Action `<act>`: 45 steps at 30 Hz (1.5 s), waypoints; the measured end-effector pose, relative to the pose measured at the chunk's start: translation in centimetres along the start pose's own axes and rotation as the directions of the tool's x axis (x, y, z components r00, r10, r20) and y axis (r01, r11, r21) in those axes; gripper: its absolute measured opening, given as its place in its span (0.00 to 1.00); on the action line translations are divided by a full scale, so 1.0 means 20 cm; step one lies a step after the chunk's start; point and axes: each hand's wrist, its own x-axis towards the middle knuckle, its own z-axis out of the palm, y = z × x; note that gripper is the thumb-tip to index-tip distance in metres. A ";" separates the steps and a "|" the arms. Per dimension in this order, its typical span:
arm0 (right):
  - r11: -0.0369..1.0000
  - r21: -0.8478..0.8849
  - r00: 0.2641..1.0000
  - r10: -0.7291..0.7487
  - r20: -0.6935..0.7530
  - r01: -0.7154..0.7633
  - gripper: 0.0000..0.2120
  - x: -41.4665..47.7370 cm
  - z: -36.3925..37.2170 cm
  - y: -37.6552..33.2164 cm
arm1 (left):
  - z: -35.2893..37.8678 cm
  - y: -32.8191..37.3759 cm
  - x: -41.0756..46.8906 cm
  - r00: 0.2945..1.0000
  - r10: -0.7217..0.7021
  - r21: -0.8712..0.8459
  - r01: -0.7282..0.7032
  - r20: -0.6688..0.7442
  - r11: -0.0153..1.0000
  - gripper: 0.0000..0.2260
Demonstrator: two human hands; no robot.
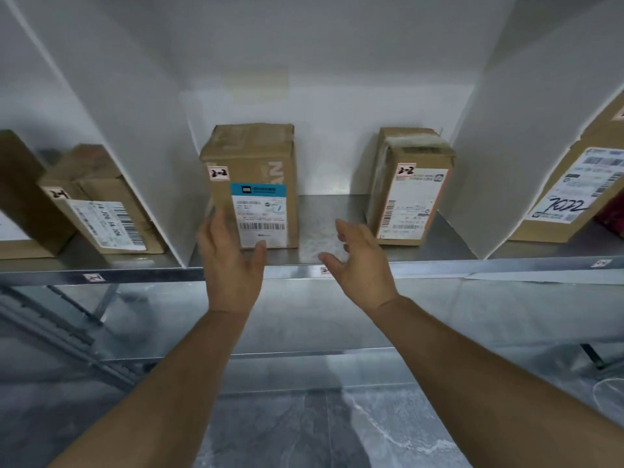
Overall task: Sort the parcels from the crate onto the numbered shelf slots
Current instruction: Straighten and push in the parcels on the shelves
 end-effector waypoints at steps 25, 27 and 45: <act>0.984 0.092 0.982 0.141 0.128 -0.154 0.15 0.27 0.21 -0.05 | 0.08 -0.23 0.23 0.961 -0.129 0.050 0.120 0.246 0.991 0.19; 0.985 0.093 0.983 0.135 0.126 -0.147 0.15 0.27 0.21 -0.04 | 0.08 -0.24 0.24 0.959 -0.122 0.055 0.112 0.255 0.992 0.19; 0.946 -0.321 0.985 0.092 0.147 -0.041 0.27 -0.22 -0.35 -0.01 | 0.00 0.04 -0.32 0.970 0.025 0.015 -0.029 0.241 0.999 0.24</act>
